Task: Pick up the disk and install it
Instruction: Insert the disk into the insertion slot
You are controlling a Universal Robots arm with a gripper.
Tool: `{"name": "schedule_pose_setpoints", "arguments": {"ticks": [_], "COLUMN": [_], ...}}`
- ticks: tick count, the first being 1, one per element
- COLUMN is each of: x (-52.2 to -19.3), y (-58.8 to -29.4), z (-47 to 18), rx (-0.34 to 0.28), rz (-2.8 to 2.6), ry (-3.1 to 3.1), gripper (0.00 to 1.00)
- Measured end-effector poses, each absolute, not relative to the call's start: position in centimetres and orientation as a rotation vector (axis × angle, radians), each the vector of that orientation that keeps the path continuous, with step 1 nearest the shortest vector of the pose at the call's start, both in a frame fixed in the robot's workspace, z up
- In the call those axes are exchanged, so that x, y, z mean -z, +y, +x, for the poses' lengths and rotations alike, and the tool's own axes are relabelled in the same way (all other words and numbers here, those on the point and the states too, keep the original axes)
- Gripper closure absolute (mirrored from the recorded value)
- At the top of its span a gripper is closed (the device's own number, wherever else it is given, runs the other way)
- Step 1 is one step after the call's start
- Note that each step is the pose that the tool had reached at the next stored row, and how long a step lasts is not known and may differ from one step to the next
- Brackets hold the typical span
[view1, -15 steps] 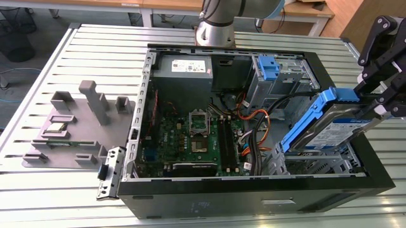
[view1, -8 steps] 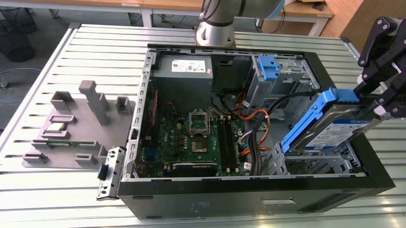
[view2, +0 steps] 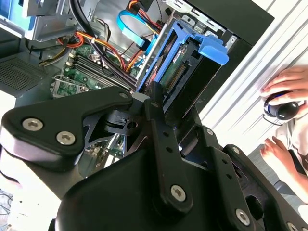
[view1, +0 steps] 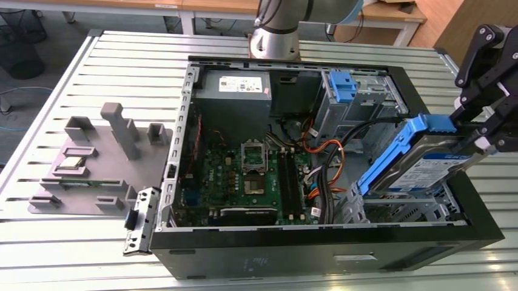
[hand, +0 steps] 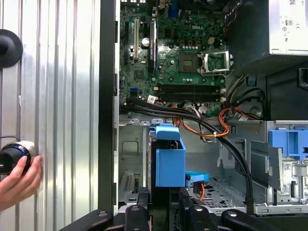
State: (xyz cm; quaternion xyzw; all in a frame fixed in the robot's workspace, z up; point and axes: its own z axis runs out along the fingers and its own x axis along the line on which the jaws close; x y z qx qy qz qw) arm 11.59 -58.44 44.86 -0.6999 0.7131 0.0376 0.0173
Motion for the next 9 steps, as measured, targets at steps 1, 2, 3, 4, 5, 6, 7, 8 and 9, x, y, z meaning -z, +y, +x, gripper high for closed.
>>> {"name": "schedule_pose_setpoints", "arguments": {"ticks": [1, 2, 3, 4, 5, 6, 7, 8, 9], "x": [-44.82, -44.81, -44.81, -44.81, -44.81, -44.8, -44.69, -44.53, -44.36], "y": [-58.44, -58.44, -58.44, -58.44, -58.44, -58.44, -58.44, -58.44, -58.44], "z": [11.59, 11.59, 11.59, 11.58, 11.59, 11.59, 11.58, 11.58, 11.59], "rx": [-0.117, -0.117, -0.117, -0.117, -0.117, -0.117, -0.117, -0.117, -0.117], "rz": [-2.174, -2.174, -2.174, -2.174, -2.174, -2.174, -2.174, -2.174, -2.174], "ry": [2.216, 2.216, 2.216, 2.217, 2.216, 2.216, 2.216, 2.216, 2.216], "gripper": [0.65, 0.65, 0.65, 0.65, 0.65, 0.65, 0.65, 0.65, 0.65]}}
